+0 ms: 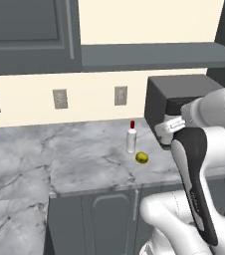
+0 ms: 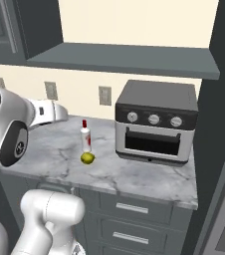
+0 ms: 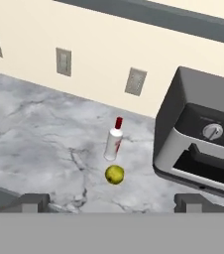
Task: Place the beer and liquor on the top shelf of the fridge to keep them out of children's reach, and place the pear on lower shelves for easy access.
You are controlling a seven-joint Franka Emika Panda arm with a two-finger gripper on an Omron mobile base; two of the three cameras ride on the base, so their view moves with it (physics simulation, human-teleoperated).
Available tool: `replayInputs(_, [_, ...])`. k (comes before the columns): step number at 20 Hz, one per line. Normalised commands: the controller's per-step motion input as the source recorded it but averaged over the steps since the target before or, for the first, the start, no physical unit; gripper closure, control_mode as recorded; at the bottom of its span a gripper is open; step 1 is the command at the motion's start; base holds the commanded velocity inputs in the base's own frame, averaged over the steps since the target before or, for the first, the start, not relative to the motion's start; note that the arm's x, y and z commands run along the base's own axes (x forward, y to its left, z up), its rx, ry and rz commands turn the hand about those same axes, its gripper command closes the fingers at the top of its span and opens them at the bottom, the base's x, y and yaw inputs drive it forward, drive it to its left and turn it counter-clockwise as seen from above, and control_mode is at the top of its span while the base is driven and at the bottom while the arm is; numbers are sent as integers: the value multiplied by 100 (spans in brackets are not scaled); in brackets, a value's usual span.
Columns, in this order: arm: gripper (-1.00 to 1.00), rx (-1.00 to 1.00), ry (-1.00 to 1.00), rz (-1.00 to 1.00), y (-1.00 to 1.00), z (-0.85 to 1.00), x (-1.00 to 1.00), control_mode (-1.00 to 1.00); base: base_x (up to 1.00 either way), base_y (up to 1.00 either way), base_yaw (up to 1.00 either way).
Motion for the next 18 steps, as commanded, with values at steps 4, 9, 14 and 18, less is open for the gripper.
replayInputs(4, [-100, 0, -7, -16, 21, -52, 49, -100, 0, 0, 0])
replayInputs(9, [-100, 0, -2, -24, 20, -64, 39, -100, 0, 0, 0])
replayInputs(14, [-100, 0, 0, -27, 27, -40, 42, -100, 0, 0, 0])
replayInputs(18, [-100, 2, 3, -12, 11, -15, 51, -100, 0, 0, 0])
